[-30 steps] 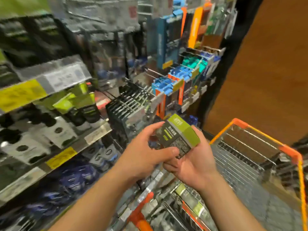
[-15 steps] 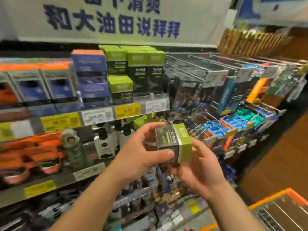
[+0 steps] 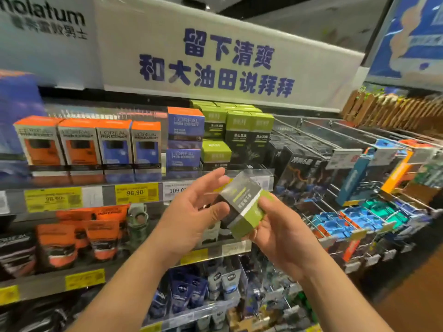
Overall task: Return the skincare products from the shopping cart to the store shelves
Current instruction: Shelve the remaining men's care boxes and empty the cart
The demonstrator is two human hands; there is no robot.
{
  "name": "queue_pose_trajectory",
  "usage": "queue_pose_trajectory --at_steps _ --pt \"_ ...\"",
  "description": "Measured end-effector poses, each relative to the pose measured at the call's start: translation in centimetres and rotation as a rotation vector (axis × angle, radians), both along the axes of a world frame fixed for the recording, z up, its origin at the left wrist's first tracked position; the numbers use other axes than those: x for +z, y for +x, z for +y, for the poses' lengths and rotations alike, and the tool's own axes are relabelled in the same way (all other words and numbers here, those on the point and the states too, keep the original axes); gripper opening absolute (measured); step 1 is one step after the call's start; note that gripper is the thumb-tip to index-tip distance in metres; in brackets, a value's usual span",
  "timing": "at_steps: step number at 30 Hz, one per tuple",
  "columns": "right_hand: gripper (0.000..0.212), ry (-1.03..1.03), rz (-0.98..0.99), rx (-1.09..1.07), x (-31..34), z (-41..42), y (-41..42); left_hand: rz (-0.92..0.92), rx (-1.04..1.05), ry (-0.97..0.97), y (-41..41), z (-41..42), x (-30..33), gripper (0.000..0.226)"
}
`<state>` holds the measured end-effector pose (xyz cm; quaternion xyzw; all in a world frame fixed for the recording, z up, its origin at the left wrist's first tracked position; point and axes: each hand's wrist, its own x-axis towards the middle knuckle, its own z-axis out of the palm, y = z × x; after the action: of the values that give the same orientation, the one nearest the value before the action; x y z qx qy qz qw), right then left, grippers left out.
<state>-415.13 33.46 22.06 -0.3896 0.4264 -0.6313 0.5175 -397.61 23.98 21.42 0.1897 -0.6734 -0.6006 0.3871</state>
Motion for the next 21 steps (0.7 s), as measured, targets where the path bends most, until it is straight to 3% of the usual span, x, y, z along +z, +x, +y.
queue_pose_trajectory --at_steps 12,18,21 --pt "0.078 -0.071 -0.016 -0.059 0.2 -1.9 -0.3 0.066 0.054 0.215 -1.3 -0.6 0.7 0.05" --pt "0.074 -0.084 -0.038 -0.096 0.4 -2.4 -0.4 0.101 0.024 0.25 -2.1 -1.0 0.9 0.069" --pt "0.074 -0.083 -0.042 -0.1 0.6 -2.9 -0.9 0.139 0.014 0.281 -2.4 -1.6 1.1 0.064"
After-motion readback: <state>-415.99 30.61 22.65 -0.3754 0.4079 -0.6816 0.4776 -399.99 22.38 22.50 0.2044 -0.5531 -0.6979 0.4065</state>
